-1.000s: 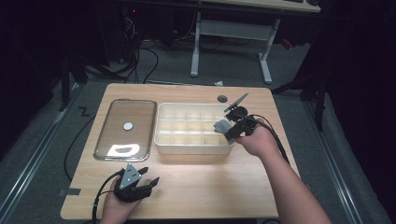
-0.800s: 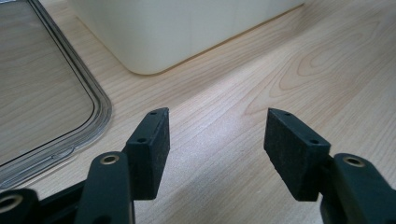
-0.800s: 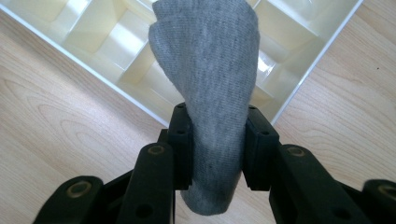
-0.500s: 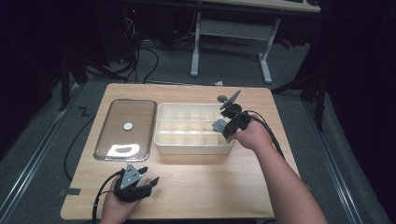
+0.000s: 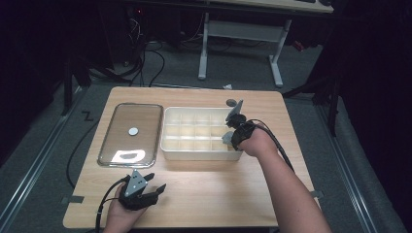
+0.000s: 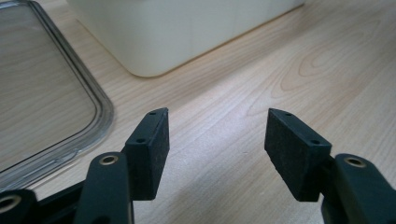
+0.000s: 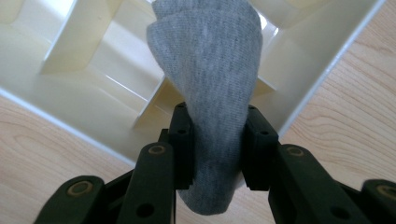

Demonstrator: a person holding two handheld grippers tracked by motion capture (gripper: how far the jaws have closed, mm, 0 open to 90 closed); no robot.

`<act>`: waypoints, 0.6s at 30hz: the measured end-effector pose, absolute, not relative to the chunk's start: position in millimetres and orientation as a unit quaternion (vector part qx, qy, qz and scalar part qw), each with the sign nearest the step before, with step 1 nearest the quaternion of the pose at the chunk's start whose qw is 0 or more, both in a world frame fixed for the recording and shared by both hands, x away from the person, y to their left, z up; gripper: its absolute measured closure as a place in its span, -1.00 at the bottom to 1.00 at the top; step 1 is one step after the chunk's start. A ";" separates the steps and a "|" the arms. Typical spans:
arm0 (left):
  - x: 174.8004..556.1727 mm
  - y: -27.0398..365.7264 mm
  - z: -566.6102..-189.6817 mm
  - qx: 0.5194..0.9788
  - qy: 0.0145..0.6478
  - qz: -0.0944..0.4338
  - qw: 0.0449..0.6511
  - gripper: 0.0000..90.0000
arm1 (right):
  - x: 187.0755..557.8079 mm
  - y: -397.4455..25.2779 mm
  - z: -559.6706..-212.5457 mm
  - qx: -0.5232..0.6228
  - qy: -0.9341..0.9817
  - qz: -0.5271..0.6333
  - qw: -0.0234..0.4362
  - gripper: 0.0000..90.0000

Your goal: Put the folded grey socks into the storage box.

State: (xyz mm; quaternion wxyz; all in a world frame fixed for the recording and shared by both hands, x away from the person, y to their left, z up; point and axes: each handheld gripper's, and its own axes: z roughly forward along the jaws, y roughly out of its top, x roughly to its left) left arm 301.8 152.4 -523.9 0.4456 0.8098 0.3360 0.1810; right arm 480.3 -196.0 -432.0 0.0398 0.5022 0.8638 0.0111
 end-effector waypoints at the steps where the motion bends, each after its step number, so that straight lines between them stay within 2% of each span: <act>1: 301.6 151.9 -524.4 0.813 0.334 0.180 0.442 -0.10 | 480.6 -194.6 -434.1 0.506 0.862 0.006 0.038 0.57; 11: 301.9 153.4 -525.1 0.815 0.336 0.175 0.438 -0.10 | 488.2 -190.2 -454.0 0.495 0.868 -0.023 0.017 0.61; 18: 301.8 152.0 -526.0 0.815 0.334 0.177 0.439 -0.10 | 489.1 -186.9 -463.0 0.483 0.875 -0.032 0.021 0.62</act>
